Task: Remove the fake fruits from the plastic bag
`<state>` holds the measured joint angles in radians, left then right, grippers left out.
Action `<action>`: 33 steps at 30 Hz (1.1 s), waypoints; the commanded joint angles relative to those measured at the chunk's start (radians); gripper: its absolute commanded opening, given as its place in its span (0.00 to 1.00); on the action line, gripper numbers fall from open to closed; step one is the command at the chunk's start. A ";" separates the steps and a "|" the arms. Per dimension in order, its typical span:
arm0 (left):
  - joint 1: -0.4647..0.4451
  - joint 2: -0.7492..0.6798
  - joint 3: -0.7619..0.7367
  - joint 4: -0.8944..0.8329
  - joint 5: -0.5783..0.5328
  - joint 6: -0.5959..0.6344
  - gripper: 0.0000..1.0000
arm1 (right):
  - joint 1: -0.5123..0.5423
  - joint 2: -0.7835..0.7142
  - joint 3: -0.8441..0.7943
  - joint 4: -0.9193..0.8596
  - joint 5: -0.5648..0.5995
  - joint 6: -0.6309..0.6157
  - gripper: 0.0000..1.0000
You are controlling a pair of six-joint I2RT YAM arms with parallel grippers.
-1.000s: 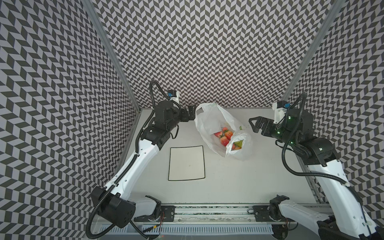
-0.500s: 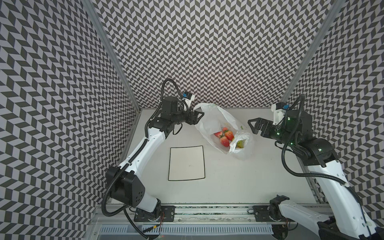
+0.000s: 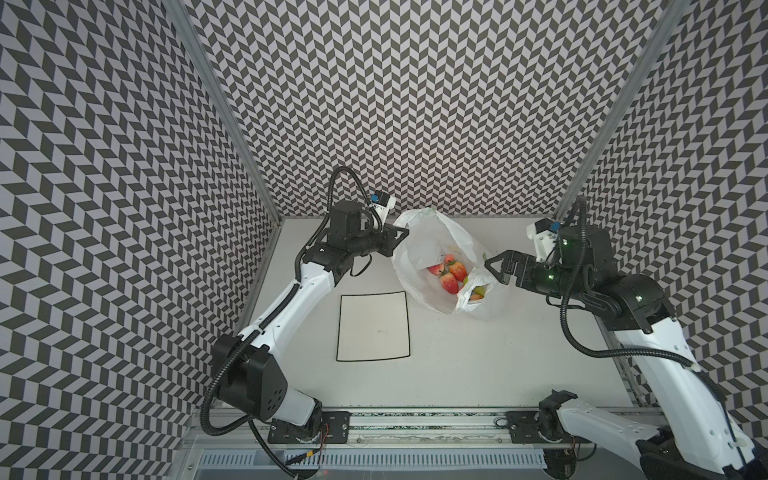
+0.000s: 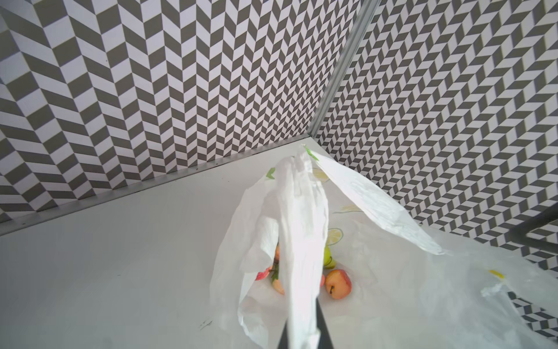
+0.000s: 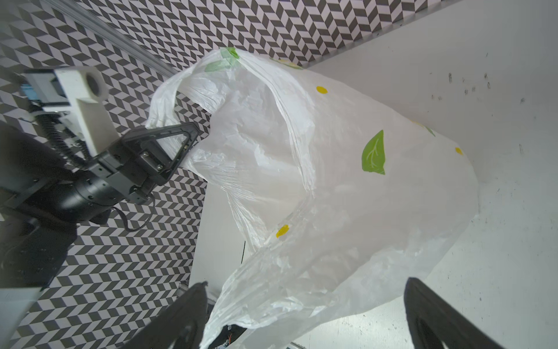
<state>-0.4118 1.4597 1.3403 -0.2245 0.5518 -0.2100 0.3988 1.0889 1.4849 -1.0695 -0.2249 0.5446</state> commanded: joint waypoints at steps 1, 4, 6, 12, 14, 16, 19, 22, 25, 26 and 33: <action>-0.039 -0.072 -0.042 0.090 -0.016 -0.081 0.00 | 0.034 0.021 0.025 -0.018 0.041 0.036 0.99; -0.064 -0.113 -0.086 0.123 -0.047 -0.121 0.00 | 0.049 0.030 -0.004 -0.055 0.083 0.051 0.99; -0.075 -0.135 -0.109 0.140 -0.058 -0.139 0.00 | 0.058 0.046 -0.020 -0.055 0.077 0.060 0.99; -0.089 -0.170 -0.136 0.156 -0.088 -0.165 0.00 | 0.120 0.121 -0.060 -0.111 0.080 0.066 0.91; -0.088 -0.178 -0.144 0.154 -0.116 -0.165 0.00 | 0.120 0.126 -0.079 -0.122 0.125 0.062 0.64; -0.088 -0.189 -0.160 0.157 -0.149 -0.169 0.00 | 0.118 0.116 -0.090 -0.103 0.183 0.062 0.31; -0.087 -0.198 -0.173 0.182 -0.201 -0.179 0.00 | 0.115 0.109 -0.083 -0.016 0.298 0.046 0.10; -0.084 -0.171 -0.163 0.254 -0.238 -0.209 0.00 | 0.094 0.156 -0.035 0.132 0.374 -0.036 0.06; -0.067 -0.096 -0.080 0.301 -0.263 -0.225 0.00 | 0.065 0.239 0.058 0.273 0.394 -0.124 0.05; -0.058 -0.067 -0.042 0.319 -0.268 -0.231 0.00 | 0.058 0.267 0.101 0.315 0.403 -0.159 0.04; -0.037 0.096 0.183 0.403 -0.293 -0.210 0.00 | -0.013 0.350 0.235 0.624 0.434 -0.347 0.00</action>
<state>-0.4534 1.5345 1.4536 0.0834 0.2844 -0.4217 0.4133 1.4456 1.6810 -0.6830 0.1638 0.3164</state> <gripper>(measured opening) 0.047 0.048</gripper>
